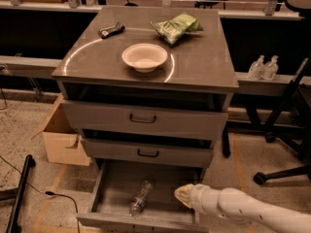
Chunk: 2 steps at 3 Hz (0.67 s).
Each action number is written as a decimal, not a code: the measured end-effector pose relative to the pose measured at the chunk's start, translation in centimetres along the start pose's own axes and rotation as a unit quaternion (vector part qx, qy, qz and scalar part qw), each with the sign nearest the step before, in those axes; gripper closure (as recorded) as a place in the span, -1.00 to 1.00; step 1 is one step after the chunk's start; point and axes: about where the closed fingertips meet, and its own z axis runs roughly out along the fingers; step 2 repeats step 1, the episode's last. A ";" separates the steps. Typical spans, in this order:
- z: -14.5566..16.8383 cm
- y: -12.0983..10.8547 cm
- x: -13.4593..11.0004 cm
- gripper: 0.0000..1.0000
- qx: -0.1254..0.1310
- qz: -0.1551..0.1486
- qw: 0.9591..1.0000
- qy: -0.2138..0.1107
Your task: Place water bottle into bottom drawer
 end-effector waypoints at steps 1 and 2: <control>-3.3 1.5 2.0 0.77 0.013 0.026 0.999 0.028; -3.3 1.5 2.0 0.77 0.013 0.026 0.999 0.028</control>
Offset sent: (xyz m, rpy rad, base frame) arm 0.0000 0.0000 0.0000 0.0000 0.0000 0.0000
